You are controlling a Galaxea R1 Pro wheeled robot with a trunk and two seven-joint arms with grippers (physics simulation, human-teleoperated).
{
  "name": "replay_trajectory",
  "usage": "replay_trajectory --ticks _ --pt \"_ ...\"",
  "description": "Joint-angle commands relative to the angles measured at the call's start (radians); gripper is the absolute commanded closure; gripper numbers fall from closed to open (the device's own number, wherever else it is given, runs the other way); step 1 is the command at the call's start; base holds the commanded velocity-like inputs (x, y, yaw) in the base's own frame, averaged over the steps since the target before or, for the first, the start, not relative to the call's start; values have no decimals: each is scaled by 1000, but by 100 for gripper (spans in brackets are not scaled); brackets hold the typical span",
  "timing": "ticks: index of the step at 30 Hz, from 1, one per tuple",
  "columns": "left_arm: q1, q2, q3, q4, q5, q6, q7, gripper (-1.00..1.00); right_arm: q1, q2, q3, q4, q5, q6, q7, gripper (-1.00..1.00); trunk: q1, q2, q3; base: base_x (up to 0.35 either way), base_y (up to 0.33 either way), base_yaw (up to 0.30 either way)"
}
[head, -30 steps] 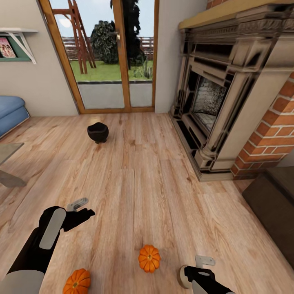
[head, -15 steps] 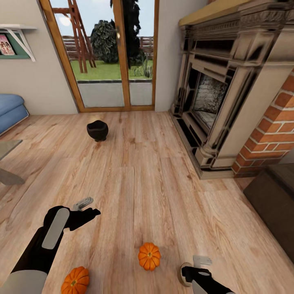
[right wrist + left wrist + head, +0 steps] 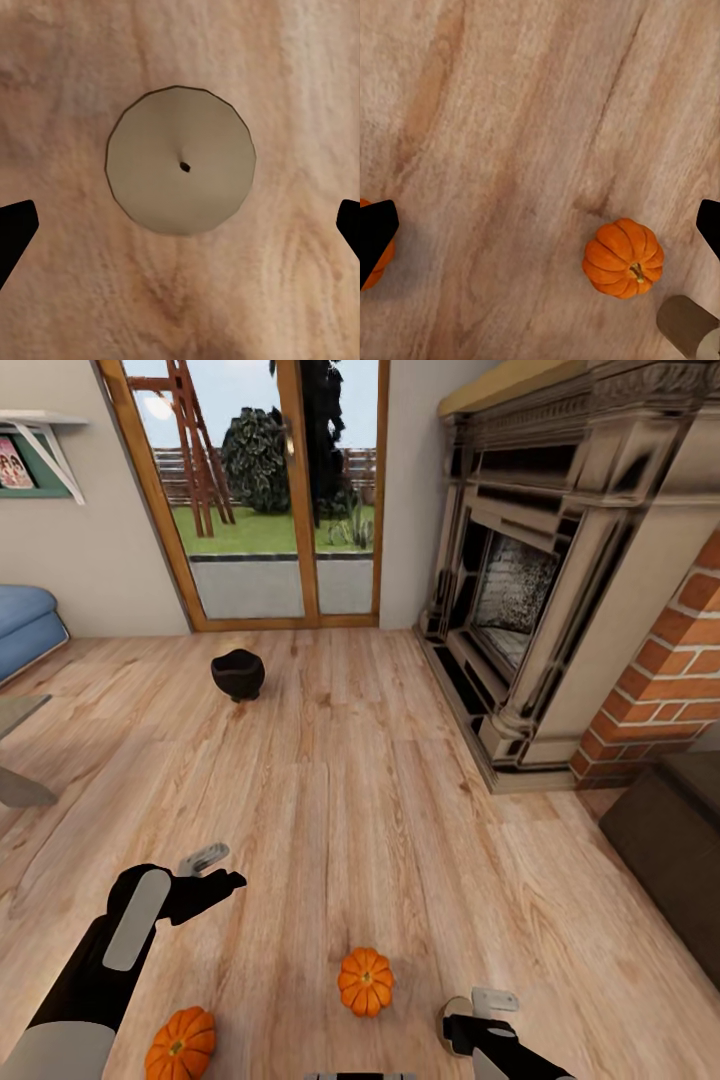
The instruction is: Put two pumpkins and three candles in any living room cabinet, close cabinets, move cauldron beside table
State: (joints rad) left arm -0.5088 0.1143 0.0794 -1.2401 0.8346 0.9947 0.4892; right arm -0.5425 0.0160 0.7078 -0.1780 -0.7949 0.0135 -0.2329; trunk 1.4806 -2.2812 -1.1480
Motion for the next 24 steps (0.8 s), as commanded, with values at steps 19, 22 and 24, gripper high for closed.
replay_trajectory --ticks 19,22,24 --pt "0 -3 -4 -1 11 2 9 -100 -7 -1 16 -15 8 -4 0 -100 73 -134 -60 0 0 0" --pt "-1 -3 -5 -1 11 2 9 -100 -8 -2 18 -15 9 -5 1 -100 84 -155 -70 0 0 0" --pt "-1 -3 -4 -1 11 2 9 -100 -10 -3 19 -12 9 -6 1 -100 92 -169 -76 0 0 0"
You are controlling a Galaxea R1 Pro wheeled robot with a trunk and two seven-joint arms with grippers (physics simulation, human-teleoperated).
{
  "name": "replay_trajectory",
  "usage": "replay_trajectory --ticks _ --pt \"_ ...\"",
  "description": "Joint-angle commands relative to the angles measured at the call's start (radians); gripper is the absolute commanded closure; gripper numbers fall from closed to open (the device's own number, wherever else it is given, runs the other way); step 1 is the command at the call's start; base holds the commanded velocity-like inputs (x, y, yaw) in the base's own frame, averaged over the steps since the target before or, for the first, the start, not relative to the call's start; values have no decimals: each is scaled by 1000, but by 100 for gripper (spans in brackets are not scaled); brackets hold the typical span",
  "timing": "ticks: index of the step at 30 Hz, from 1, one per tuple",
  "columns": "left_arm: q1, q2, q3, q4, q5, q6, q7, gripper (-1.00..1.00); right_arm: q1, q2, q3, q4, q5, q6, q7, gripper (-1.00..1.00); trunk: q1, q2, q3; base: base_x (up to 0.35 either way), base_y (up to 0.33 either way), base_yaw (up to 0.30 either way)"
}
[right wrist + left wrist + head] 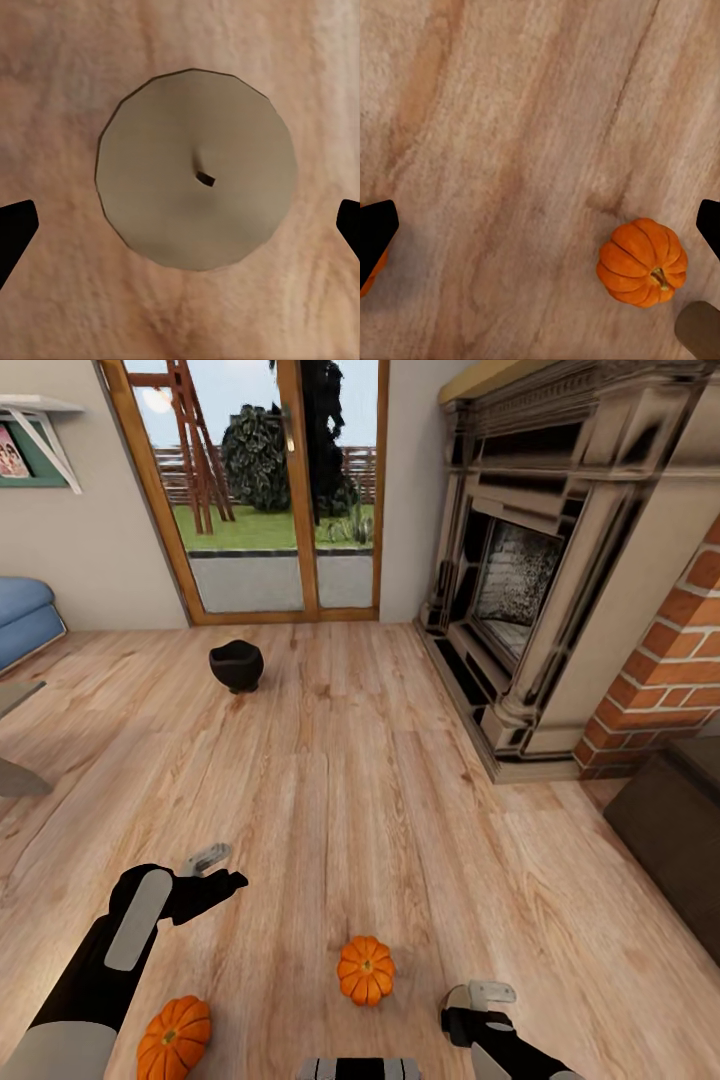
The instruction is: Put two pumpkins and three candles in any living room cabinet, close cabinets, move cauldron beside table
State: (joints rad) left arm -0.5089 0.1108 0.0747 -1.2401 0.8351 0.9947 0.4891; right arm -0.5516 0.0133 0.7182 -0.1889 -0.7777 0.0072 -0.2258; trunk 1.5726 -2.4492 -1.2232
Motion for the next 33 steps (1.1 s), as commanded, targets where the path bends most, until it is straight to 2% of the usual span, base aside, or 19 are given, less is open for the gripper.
replay_trajectory --ticks 1,8,22,31,33 --pt "-1 0 0 -1 11 2 9 -100 -1 -1 9 -2 -8 1 -6 -100 4 -8 -4 0 0 0" --pt "0 0 0 -1 11 2 9 -100 -4 -4 9 2 -8 3 -4 -100 28 -51 -27 0 0 0" --pt "0 0 0 -1 10 2 9 -100 -10 -2 10 -4 -6 2 -3 -100 28 -51 -27 0 0 0" --pt "0 0 0 -1 11 2 9 -100 -32 -3 9 -5 -6 -1 -3 -100 32 -53 -61 0 0 0" --pt "0 0 -1 -1 11 2 9 -100 -37 -3 9 -5 -6 -1 -3 -100 32 -53 -61 0 0 0"
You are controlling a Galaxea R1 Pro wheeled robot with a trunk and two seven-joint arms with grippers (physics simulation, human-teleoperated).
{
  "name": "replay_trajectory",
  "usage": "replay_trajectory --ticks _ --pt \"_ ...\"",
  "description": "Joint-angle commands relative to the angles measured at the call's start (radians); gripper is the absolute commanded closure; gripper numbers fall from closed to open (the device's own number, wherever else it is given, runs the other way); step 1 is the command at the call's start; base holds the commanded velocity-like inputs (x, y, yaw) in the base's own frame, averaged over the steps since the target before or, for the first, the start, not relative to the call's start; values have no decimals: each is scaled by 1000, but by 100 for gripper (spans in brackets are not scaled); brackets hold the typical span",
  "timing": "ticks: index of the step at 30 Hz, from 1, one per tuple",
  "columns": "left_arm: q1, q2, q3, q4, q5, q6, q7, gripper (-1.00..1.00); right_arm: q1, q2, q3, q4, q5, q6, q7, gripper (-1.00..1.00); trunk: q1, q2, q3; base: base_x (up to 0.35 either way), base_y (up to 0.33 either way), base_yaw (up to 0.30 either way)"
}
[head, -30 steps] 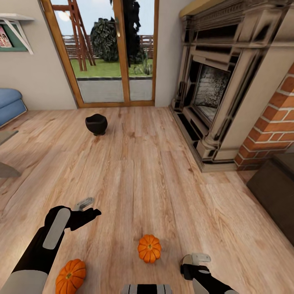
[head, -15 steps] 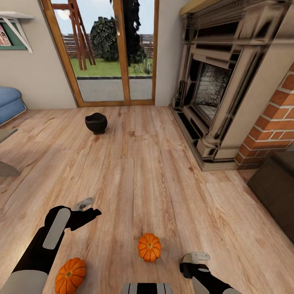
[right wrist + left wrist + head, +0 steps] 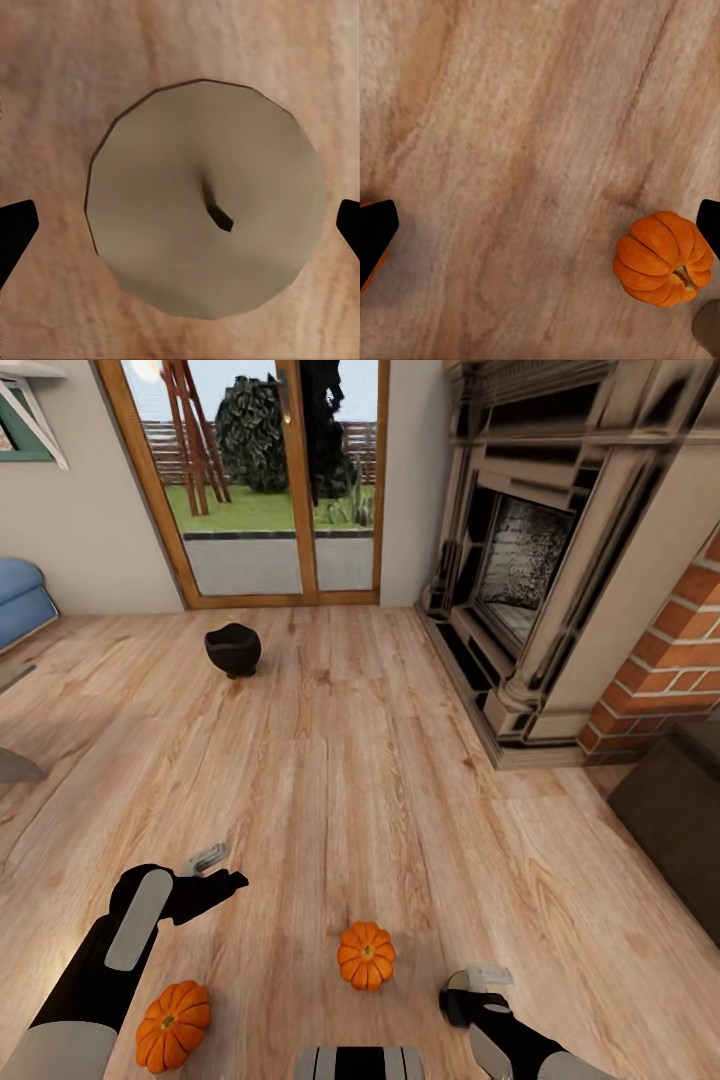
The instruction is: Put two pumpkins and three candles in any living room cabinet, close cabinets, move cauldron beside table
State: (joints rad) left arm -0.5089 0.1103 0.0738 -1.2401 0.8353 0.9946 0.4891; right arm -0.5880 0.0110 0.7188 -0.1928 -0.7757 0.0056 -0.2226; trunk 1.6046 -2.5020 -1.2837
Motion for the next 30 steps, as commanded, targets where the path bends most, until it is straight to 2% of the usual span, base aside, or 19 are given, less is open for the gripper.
replay_trajectory --ticks 1,8,13,25,30 --pt "0 0 0 -1 11 2 9 -100 -2 0 8 -1 -8 1 -6 -100 0 0 -1 0 0 0" --pt "0 0 1 -1 10 2 9 -100 -5 0 8 -2 -8 1 -6 -100 0 0 -1 0 0 0" --pt "-1 0 0 -1 11 2 9 -100 -5 0 8 -2 -8 1 -6 -100 2 -1 -20 0 0 0" --pt "0 0 0 -1 10 2 9 -100 -5 0 8 -2 -8 1 -6 -100 2 -1 -20 0 0 0" --pt "0 0 0 -1 10 2 9 -100 -19 -1 8 -1 -8 -1 -6 -100 3 -2 -32 0 0 0"
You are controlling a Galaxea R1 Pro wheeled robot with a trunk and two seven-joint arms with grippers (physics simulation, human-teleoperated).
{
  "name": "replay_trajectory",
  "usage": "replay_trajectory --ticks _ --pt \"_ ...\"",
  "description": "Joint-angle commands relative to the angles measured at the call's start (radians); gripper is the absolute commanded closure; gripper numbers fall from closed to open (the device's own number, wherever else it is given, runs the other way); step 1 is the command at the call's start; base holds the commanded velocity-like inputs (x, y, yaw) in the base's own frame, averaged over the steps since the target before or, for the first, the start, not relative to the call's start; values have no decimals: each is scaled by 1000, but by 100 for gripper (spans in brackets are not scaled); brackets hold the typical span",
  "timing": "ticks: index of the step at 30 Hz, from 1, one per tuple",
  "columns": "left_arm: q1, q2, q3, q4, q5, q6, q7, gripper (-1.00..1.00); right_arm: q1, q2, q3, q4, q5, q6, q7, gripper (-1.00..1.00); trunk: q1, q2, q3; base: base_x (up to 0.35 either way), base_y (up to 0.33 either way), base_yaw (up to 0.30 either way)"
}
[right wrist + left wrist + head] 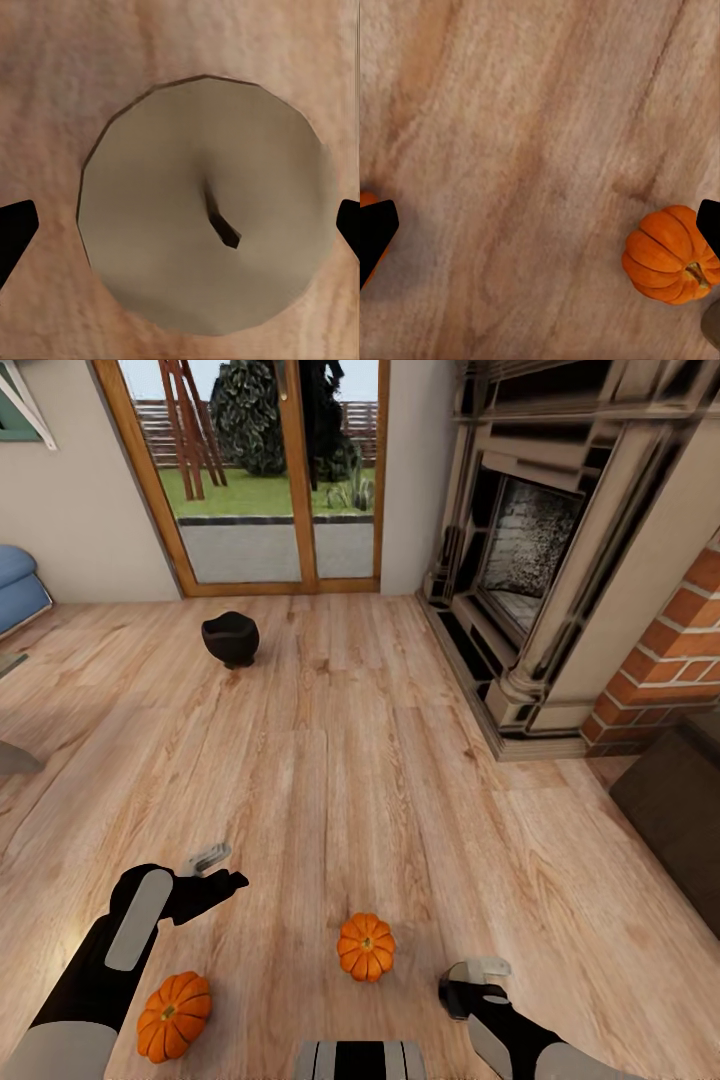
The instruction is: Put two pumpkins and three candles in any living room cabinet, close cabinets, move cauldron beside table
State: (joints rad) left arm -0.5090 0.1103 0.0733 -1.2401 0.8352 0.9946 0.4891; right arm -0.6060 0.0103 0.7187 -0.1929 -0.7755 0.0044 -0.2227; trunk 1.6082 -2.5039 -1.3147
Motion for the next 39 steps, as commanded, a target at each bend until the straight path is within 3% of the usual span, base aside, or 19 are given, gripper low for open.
replay_trajectory --ticks 1,13,17,29,33,39 --pt "-1 0 0 -1 11 2 9 -100 -6 0 8 -1 -8 0 -6 -100 0 0 -1 0 0 0" --pt "0 0 0 -1 10 2 9 -100 -20 -1 8 0 -10 0 -6 -100 0 0 -1 0 0 0" --pt "0 0 0 -1 11 2 9 -100 -21 -1 8 0 -10 0 -6 -100 2 -1 -16 0 0 0" --pt "0 0 0 -1 11 2 9 -100 -21 -3 7 3 -11 0 -6 -100 2 -1 -16 0 0 0" --pt "-1 0 0 -1 11 2 9 -100 -21 -3 7 4 -11 -1 -6 -100 3 -2 -32 0 0 0" --pt "0 0 0 -1 11 2 9 -100 -21 -3 7 6 -11 -1 -6 -100 3 -2 -32 0 0 0"
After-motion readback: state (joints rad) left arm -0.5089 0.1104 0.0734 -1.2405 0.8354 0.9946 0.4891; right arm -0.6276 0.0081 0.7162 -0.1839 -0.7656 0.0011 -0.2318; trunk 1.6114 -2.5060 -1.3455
